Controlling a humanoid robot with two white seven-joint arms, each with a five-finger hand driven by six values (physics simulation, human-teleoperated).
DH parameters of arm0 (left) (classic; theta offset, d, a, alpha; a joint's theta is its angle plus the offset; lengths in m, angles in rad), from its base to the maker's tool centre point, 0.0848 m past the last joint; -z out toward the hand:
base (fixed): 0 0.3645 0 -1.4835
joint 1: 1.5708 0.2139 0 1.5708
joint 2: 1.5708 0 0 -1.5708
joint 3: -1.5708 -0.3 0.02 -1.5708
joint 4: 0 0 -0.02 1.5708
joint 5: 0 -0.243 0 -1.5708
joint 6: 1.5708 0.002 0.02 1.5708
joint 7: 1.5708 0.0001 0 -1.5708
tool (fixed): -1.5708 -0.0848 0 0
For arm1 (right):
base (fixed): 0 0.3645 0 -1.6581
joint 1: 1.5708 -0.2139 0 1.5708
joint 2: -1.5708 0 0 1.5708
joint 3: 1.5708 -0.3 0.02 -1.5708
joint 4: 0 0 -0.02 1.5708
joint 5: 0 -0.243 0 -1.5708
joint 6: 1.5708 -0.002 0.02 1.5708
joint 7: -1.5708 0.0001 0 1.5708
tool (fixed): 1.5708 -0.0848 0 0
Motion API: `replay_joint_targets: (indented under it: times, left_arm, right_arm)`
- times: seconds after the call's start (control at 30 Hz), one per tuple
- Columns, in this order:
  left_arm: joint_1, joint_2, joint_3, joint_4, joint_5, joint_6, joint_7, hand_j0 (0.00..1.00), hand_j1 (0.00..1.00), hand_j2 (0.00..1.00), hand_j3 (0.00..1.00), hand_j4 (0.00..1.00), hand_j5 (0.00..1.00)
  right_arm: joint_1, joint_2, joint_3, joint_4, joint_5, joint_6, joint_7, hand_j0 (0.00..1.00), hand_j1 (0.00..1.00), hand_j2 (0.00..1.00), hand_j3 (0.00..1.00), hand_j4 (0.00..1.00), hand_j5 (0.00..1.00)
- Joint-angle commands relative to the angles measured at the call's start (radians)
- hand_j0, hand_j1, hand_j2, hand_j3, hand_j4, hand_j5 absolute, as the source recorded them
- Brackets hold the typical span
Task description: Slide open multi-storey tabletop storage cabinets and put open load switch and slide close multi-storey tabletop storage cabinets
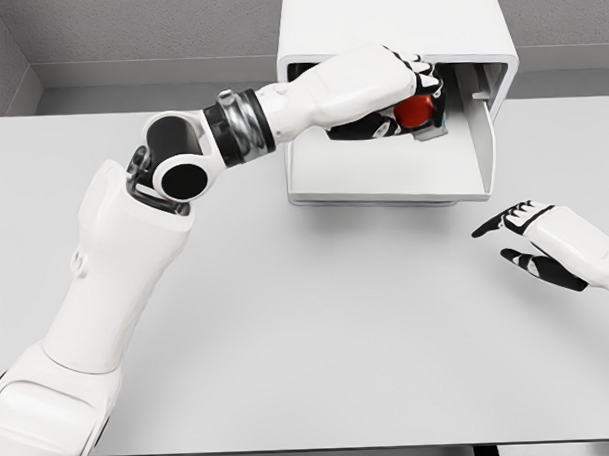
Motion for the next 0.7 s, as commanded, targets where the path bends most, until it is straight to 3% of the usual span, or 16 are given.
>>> replay_joint_targets:
  times: [0.0,0.13,0.67]
  left_arm:
    - [0.000,0.002,0.001,0.004,0.005,0.003,0.001,0.61,0.61,0.61,0.61,0.61,0.61]
    - [0.000,0.004,0.001,0.011,0.005,0.006,0.001,0.65,0.65,0.65,0.65,0.65,0.65]
    - [0.000,0.011,0.010,0.047,0.005,0.002,0.001,0.66,0.66,0.66,0.66,0.66,0.66]
  right_arm:
    - [0.000,0.001,0.004,-0.002,-0.008,0.002,-0.002,0.62,0.62,0.62,0.62,0.62,0.62]
    - [0.000,0.007,0.024,-0.014,-0.007,0.002,-0.002,0.62,0.62,0.62,0.62,0.62,0.62]
    - [0.000,0.011,0.026,-0.015,-0.007,0.002,-0.002,0.62,0.62,0.62,0.62,0.62,0.62]
